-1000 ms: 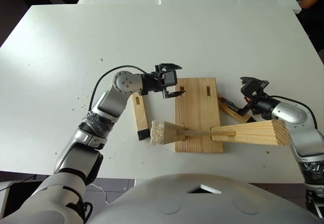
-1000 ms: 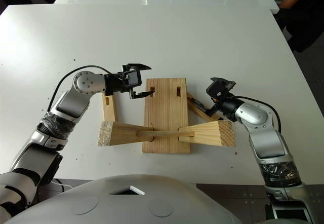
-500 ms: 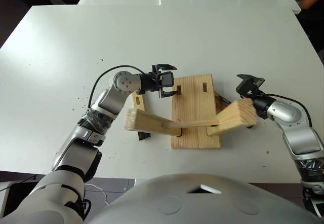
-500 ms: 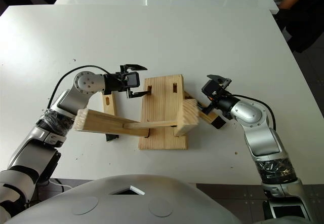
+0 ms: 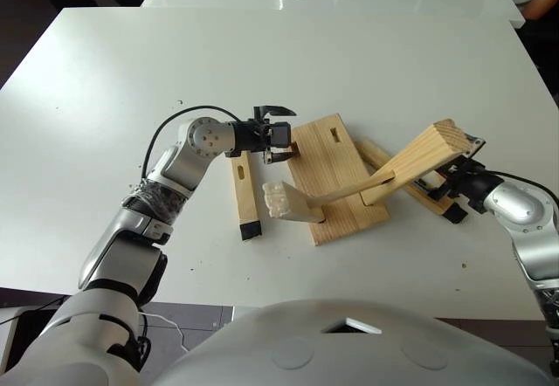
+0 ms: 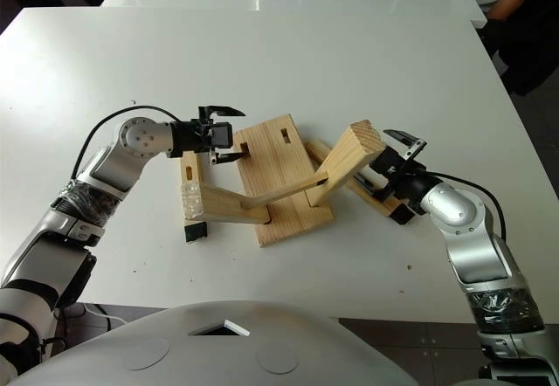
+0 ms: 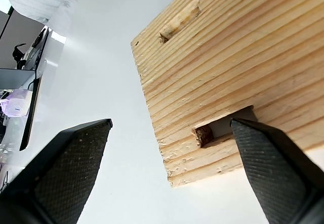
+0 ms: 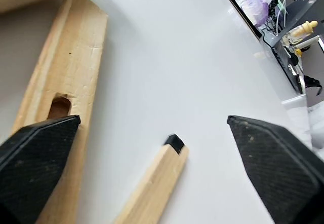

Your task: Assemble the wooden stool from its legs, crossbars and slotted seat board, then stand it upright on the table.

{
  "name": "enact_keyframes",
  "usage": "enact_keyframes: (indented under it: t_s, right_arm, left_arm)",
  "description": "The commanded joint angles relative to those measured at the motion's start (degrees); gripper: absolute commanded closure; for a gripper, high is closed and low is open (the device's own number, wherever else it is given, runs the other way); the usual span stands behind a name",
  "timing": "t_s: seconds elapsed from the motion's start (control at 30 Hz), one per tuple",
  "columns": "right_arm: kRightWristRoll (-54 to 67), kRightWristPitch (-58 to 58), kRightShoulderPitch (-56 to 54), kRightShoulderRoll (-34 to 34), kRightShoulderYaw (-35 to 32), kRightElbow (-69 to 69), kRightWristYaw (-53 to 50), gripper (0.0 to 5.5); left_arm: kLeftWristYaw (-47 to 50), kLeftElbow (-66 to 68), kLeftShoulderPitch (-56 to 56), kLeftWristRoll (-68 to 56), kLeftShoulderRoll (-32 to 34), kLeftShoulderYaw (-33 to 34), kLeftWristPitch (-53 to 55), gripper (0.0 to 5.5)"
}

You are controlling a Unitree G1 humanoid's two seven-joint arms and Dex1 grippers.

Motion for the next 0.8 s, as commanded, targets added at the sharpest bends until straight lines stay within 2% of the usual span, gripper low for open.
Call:
enact_keyframes:
  t_s: [0.03, 0.2, 0.43, 0.6, 0.67, 0.8]
  right_arm:
    - [-3.90, 1.95, 5.33, -1.72, 0.79, 5.90, 0.60, 0.14]
    - [-1.80, 2.98, 4.12, -0.35, -1.11, 2.61, 0.00, 0.14]
    - [8.28, 11.31, 1.27, 4.99, -6.00, -13.08, 0.77, 0.14]
    - [15.11, 18.13, 2.22, 4.24, -8.27, -22.23, 4.80, 0.14]
    - [15.90, 19.09, 3.91, 3.19, -9.39, -24.12, 6.07, 0.14]
    - [15.63, 19.06, 8.92, 1.67, -11.81, -25.75, 8.22, 0.14]
  left_arm:
    - [-1.97, -0.40, 1.89, -0.63, 0.06, -0.40, 0.63, 1.16]
    - [-0.12, 0.41, 0.33, -1.75, -1.44, 1.52, 1.26, 1.16]
    - [3.86, 5.79, -0.93, 0.72, -2.14, 2.22, 0.14, 1.16]
    - [6.77, 9.22, -0.87, 1.41, -1.95, 3.30, -1.29, 1.16]
    - [5.81, 5.46, 1.01, -1.30, -0.65, 5.53, 0.23, 1.16]
    - [0.86, -11.71, 9.12, -9.86, 3.80, 11.58, 9.19, 1.16]
